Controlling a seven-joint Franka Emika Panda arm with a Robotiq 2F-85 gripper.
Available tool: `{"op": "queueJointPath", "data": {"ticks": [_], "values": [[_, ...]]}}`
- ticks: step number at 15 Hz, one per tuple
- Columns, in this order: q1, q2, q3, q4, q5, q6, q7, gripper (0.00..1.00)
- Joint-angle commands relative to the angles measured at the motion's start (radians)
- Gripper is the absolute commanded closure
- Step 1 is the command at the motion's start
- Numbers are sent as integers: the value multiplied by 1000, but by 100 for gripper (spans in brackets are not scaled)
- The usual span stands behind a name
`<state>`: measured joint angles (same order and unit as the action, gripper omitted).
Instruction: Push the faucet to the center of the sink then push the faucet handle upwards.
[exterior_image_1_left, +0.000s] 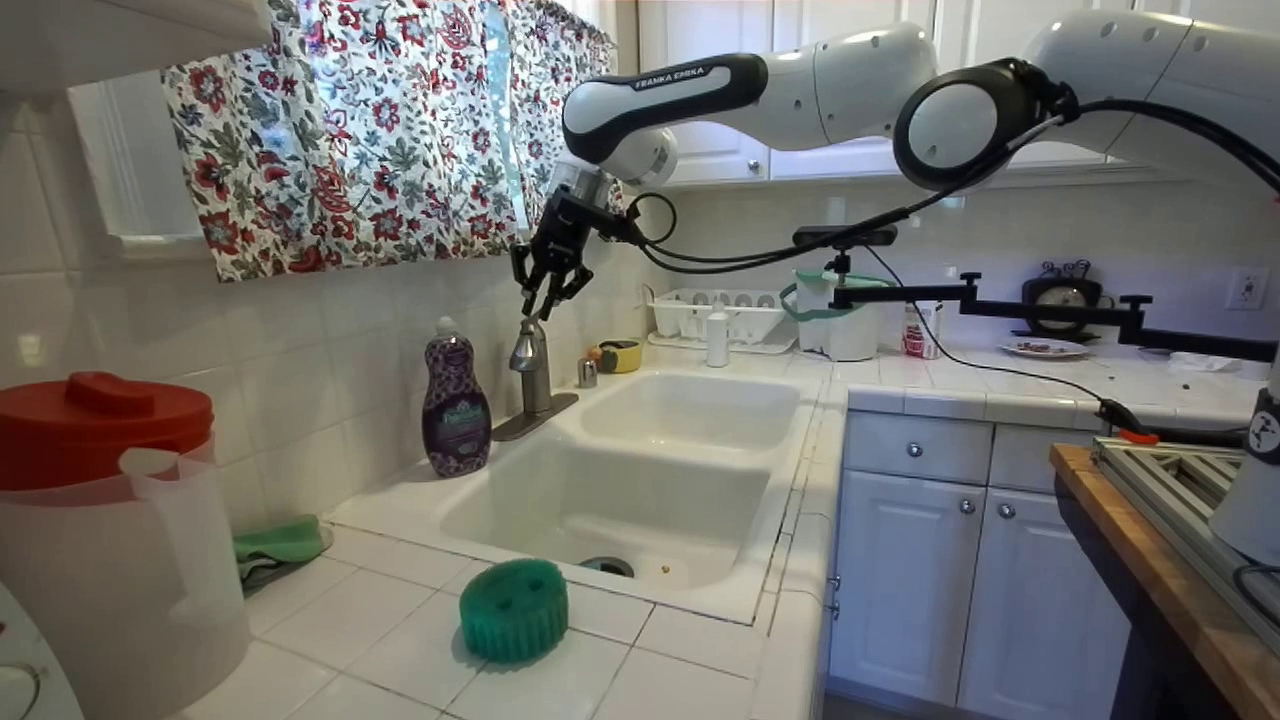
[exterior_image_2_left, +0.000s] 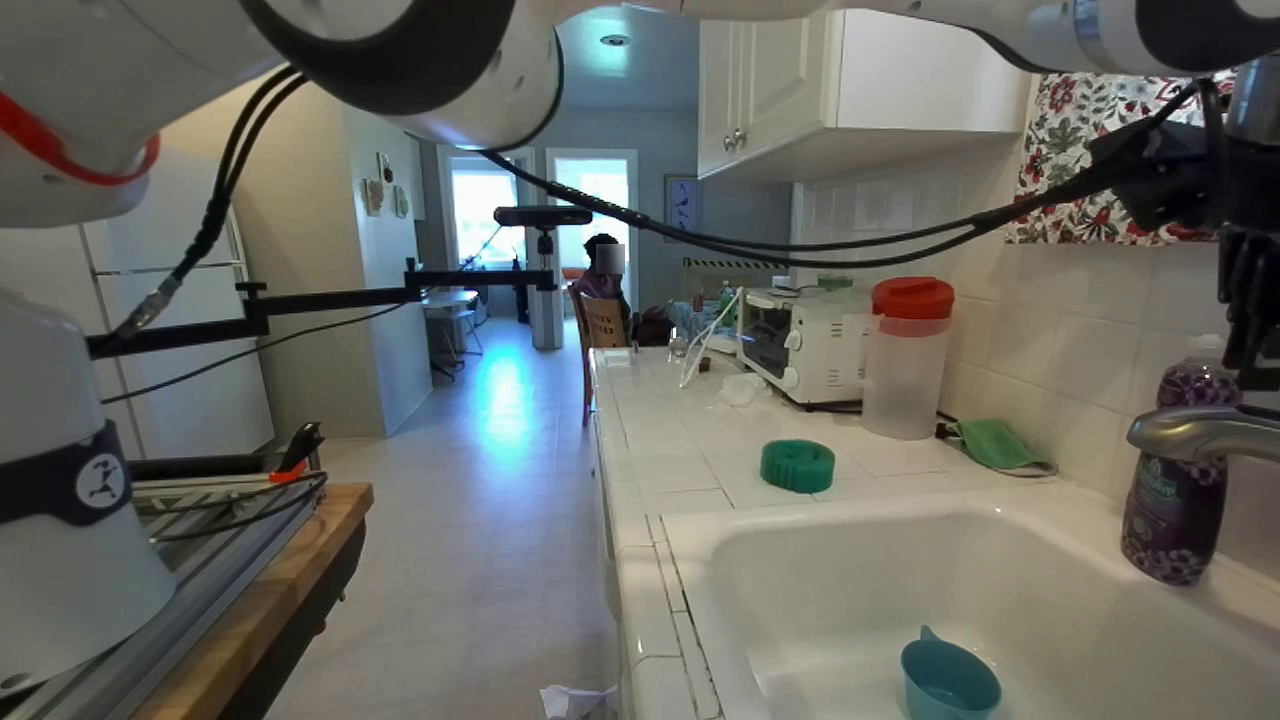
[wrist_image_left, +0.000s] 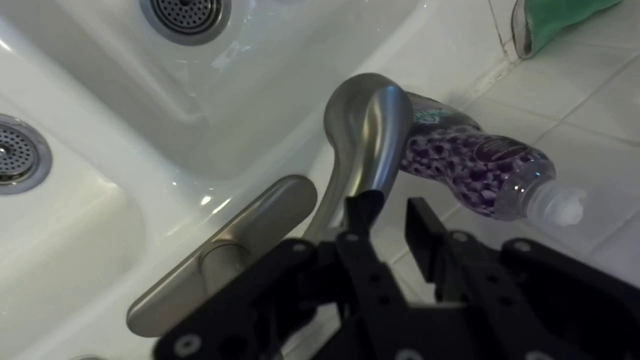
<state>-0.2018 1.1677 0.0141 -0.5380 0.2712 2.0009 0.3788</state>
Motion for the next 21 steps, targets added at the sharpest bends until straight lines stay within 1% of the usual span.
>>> {"op": "queueJointPath", "data": {"ticks": [1,7,9,11,13,16,18,21], "values": [[-9,29,35,12,22,67,-81,100],[-10,53,89,16,25,142,-215,100],[-11,56,111,16,28,134,-241,100],[-18,57,136,9,40,93,-235,100],[-15,59,122,3,20,58,-190,100],[-11,63,77,5,-12,30,-136,100],[1,57,41,6,-31,36,-68,100],[18,33,-29,-3,-65,28,75,100]]}}
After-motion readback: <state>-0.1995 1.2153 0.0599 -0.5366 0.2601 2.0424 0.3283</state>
